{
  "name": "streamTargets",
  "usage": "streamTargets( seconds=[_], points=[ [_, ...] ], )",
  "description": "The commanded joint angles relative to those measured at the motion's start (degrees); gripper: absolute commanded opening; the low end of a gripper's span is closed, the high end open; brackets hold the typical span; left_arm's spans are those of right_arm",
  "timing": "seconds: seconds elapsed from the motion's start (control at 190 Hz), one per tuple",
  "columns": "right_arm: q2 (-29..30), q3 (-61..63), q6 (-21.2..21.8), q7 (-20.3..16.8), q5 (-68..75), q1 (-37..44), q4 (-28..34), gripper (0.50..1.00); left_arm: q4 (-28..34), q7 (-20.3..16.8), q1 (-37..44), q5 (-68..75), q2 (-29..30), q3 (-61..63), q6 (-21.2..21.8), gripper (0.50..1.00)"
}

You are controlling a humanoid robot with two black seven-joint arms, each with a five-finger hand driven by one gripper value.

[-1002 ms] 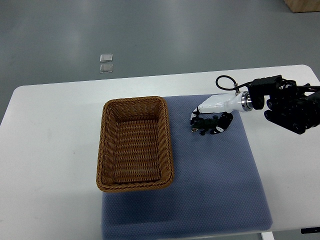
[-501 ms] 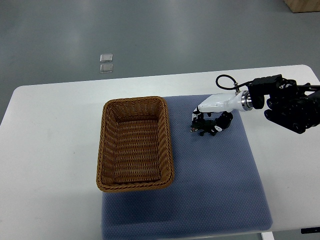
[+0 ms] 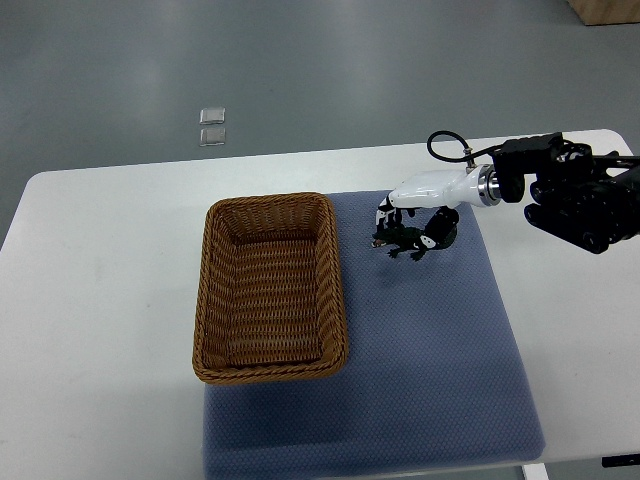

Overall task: Place crocodile in brown basket with right hand
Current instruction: 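Lift the crocodile and carry it over the wicker basket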

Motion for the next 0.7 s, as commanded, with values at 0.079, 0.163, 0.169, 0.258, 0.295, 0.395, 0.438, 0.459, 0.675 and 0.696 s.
streamTargets(
  seconds=[0.079,0.163,0.169,0.258,0.295,0.395,0.438,0.459,0.675,0.696],
  points=[
    [0.10,0.06,-0.07,0.00,0.10,1.16,0.13,0.500,0.00,0.00,-0.08,-0.08,0.00,0.05,0.00,1.000],
    [0.10,0.06,-0.07,0.00,-0.07,1.25,0.13,0.500,0.00,0.00,0.01,0.00,0.00,-0.04,0.00,1.000],
    [0.10,0.06,-0.07,0.00,-0.07,1.25,0.13,0.500,0.00,0.00,0.01,0.00,0.00,-0.04,0.00,1.000],
    [0.10,0.06,-0.07,0.00,-0.16,1.25,0.13,0.500,0.00,0.00,-0.08,-0.08,0.00,-0.04,0.00,1.000],
    [0.45,-0.03,-0.07,0.00,-0.16,1.25,0.13,0.500,0.00,0.00,0.01,-0.08,0.00,0.05,0.00,1.000],
    [0.54,-0.03,-0.07,0.00,-0.16,1.51,0.13,0.500,0.00,0.00,0.01,-0.08,0.00,0.05,0.00,1.000],
    [0.54,-0.03,-0.07,0.00,-0.07,1.95,0.13,0.500,0.00,0.00,0.01,0.00,0.00,-0.03,0.00,1.000],
    [0.54,-0.03,-0.07,0.00,-0.07,2.22,0.13,0.500,0.00,0.00,0.01,0.00,0.00,0.05,0.00,1.000],
    [0.72,-0.56,0.63,0.00,0.10,5.91,0.22,0.500,0.00,0.00,0.01,-0.08,0.00,-0.03,0.00,1.000],
    [0.89,-0.65,0.72,0.00,0.10,6.44,0.22,0.500,0.00,0.00,0.01,-0.08,0.00,-0.04,0.00,1.000]
  ],
)
